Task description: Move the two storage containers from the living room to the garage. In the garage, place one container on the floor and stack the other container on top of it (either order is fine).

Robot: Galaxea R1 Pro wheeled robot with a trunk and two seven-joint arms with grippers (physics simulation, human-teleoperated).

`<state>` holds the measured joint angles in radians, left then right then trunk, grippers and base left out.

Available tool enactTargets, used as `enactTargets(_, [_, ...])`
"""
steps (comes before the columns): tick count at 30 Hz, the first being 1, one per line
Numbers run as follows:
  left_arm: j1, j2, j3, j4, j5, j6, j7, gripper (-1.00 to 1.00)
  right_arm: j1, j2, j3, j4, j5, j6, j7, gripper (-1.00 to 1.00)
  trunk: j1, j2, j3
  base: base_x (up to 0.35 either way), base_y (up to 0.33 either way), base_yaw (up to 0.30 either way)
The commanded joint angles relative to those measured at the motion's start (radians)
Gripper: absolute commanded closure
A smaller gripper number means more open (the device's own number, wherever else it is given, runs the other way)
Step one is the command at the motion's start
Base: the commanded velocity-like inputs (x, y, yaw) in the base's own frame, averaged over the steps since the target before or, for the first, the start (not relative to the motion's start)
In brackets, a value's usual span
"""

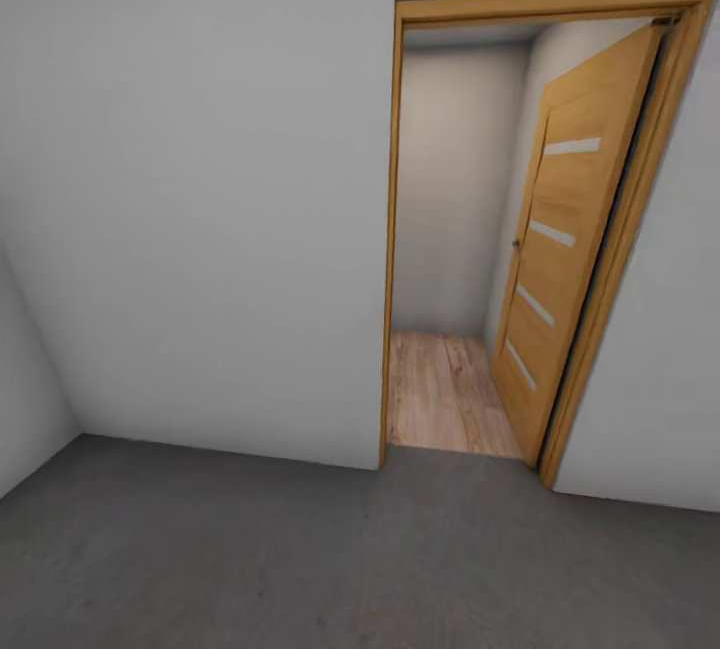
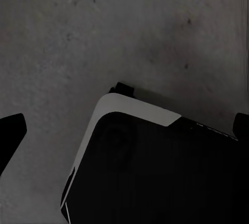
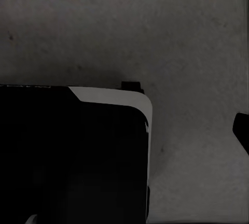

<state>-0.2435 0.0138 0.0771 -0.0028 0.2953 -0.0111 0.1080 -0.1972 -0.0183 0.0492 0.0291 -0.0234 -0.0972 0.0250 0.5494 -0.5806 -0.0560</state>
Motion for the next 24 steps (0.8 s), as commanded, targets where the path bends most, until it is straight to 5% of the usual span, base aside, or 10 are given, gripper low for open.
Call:
enactTargets(1, [0.0, 0.0, 0.007, 0.0, 0.001, -0.001, 0.002, -1.0, -0.002, 0.0, 0.005, 0.003, -0.003, -0.006, 0.003, -1.0, 0.0, -0.002, -0.002, 0.0, 0.0, -0.3])
enactTargets(12, [-0.001, -0.001, 0.007, 0.0, 0.001, -0.001, 0.002, -1.0, -0.002, 0.0, 0.005, 0.003, -0.002, -0.005, -0.001, -1.0, 0.0, -0.002, -0.002, 0.0, 0.0, -0.272])
enactTargets(24, [-0.001, -0.008, 0.007, 0.0, 0.001, -0.001, 0.002, -1.0, -0.002, 0.0, 0.007, 0.003, -0.001, -0.006, -0.01, -1.0, 0.0, -0.002, -0.002, 0.002, 0.0, -0.012])
